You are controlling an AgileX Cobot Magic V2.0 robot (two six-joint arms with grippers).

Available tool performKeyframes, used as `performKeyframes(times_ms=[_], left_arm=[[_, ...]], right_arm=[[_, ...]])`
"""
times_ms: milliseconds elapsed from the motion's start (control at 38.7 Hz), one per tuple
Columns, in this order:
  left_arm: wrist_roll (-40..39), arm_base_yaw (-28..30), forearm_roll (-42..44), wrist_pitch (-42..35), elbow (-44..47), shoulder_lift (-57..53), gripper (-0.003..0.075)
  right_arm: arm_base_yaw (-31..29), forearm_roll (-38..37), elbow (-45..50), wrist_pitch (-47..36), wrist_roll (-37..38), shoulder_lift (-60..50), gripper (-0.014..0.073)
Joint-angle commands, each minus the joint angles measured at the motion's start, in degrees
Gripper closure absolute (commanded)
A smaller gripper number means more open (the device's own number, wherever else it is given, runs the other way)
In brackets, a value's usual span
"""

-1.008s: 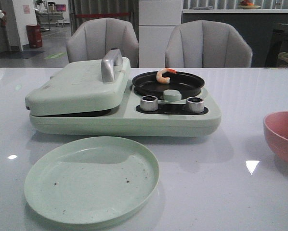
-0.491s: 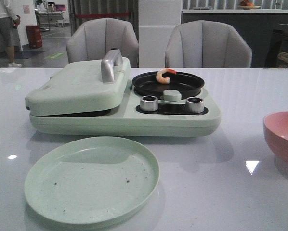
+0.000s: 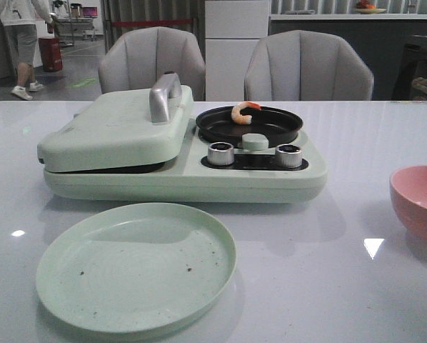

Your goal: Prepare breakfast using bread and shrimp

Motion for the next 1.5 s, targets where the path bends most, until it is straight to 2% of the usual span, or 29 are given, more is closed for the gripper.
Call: performKeyframes(times_ms=[0, 207, 310, 517, 543, 646, 775, 853, 879, 1370, 1422, 1473], left_arm=[[0.1, -0.4, -2.2, -3.3, -1.6, -0.3, 0.0621], [0.1, -0.4, -2.2, -3.3, -1.6, -0.3, 0.0621], [0.1, -0.4, -2.2, -3.3, -1.6, -0.3, 0.0621], [0.1, -0.4, -2.2, -4.3, -1.6, -0.3, 0.0620], [0.1, -0.4, -1.3, -4.7, -1.6, -0.3, 0.0620], [-2.2, 0.0, 3.0, -5.5, -1.6, -0.3, 0.0620], [-18.5, 1.7, 16.9, -7.4, -1.6, -0.3, 0.0619], [-24.1, 3.0, 23.5, -6.6, -1.6, -0.3, 0.0619], [-24.2, 3.5, 25.9, -6.6, -1.6, -0.3, 0.0619], [-24.0, 3.8, 26.1, -7.4, -1.4, -2.0, 0.0619], [-22.5, 5.7, 30.3, -7.4, -0.8, -4.2, 0.0619], [-22.5, 9.1, 30.6, -8.3, 1.3, -7.3, 0.0619]], right_arm=[[0.1, -0.7, 0.2, -2.7, 0.2, -3.0, 0.0130], [0.1, -0.7, 1.8, -2.2, 0.2, -5.4, 0.0148], [0.1, -0.7, 2.4, -2.2, 0.2, -5.4, 0.0253], [0.1, -0.7, 2.4, -2.2, 0.2, -5.4, 0.0549], [0.1, -0.7, 2.4, -2.3, 0.2, -5.4, 0.0561], [0.1, -0.7, 2.4, -2.8, 0.2, -5.4, 0.0550], [0.1, -0.2, 2.4, -3.0, 0.2, -5.4, 0.0550], [0.1, 0.1, 2.4, -2.9, 0.2, -5.4, 0.0550], [0.1, 0.1, 2.4, -2.9, 0.2, -5.4, 0.0550], [0.1, 0.1, 2.4, -2.9, 0.2, -5.4, 0.0550], [0.1, 0.1, 2.4, -2.9, 0.2, -5.4, 0.0550], [0.1, 0.1, 2.4, -2.9, 0.2, -5.4, 0.0550]])
